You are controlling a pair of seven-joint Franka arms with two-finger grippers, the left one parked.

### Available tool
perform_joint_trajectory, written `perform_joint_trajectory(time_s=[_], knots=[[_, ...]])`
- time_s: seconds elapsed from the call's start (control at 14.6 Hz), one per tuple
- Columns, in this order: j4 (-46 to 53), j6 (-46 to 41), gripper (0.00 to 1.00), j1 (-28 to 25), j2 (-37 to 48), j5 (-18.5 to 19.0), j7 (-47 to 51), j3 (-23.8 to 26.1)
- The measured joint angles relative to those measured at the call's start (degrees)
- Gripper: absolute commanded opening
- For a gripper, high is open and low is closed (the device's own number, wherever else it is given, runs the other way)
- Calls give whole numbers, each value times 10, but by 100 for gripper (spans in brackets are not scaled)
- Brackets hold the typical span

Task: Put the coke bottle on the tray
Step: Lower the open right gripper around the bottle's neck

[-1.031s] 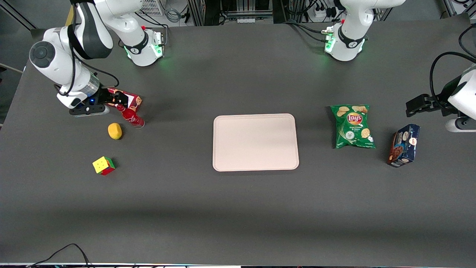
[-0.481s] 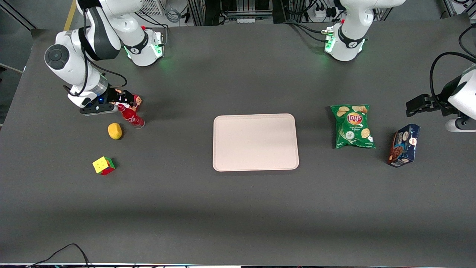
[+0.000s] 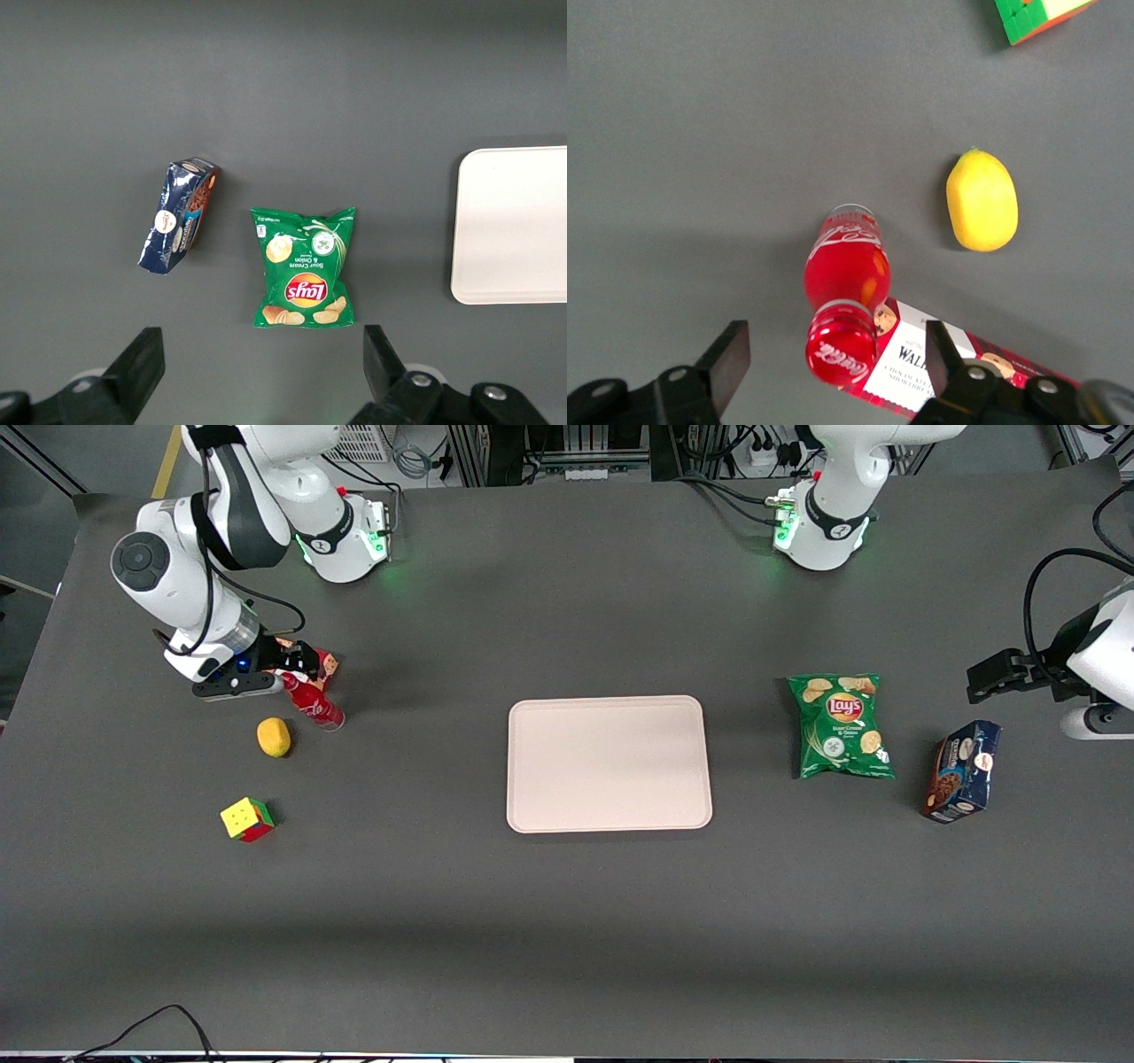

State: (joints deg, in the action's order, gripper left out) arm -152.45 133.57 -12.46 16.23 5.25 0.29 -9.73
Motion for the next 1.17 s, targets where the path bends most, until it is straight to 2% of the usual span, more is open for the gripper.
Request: perform_joint_trajectory(time_s=[0.21, 0.41, 0.76, 0.89, 0.96, 1.17], knots=[[-3, 9, 75, 1, -5, 1, -6, 0], [-4, 12, 59, 1, -6, 1, -7, 0], [-4, 15, 27, 1, -6, 1, -7, -1], [-4, 16, 6, 1, -7, 1, -8, -1], [-4, 17, 0, 1, -7, 1, -8, -2], [-4, 17, 0, 1, -7, 1, -8, -2]])
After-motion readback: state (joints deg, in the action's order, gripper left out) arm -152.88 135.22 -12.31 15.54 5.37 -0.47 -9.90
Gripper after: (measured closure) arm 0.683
